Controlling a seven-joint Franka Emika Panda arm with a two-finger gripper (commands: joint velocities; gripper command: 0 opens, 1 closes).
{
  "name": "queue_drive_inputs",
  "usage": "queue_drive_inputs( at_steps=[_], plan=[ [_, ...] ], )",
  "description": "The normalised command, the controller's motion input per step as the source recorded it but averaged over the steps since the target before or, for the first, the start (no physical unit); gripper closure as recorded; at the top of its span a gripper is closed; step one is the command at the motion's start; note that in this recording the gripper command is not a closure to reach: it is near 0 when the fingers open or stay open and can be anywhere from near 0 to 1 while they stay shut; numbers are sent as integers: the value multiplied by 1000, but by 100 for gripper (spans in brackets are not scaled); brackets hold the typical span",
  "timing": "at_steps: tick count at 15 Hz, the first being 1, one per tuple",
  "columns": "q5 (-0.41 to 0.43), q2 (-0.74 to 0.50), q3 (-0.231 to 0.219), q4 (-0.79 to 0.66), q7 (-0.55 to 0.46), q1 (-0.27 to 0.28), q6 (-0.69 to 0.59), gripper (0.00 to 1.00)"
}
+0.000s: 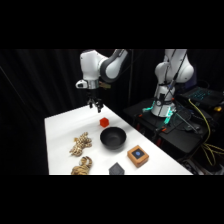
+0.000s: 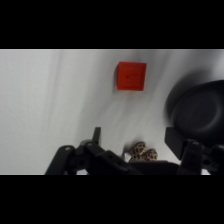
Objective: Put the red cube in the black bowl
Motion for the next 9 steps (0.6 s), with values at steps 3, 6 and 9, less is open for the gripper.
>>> queue_drive_inputs(
  at_steps=[3, 6, 9],
  plan=[
    [83, -45, 6, -236, -87, -88, 369, 0],
    [178, -25, 51, -215, -152, -94, 328, 0],
    [271, 1, 104, -182, -234, -130, 301, 0]
  ],
)
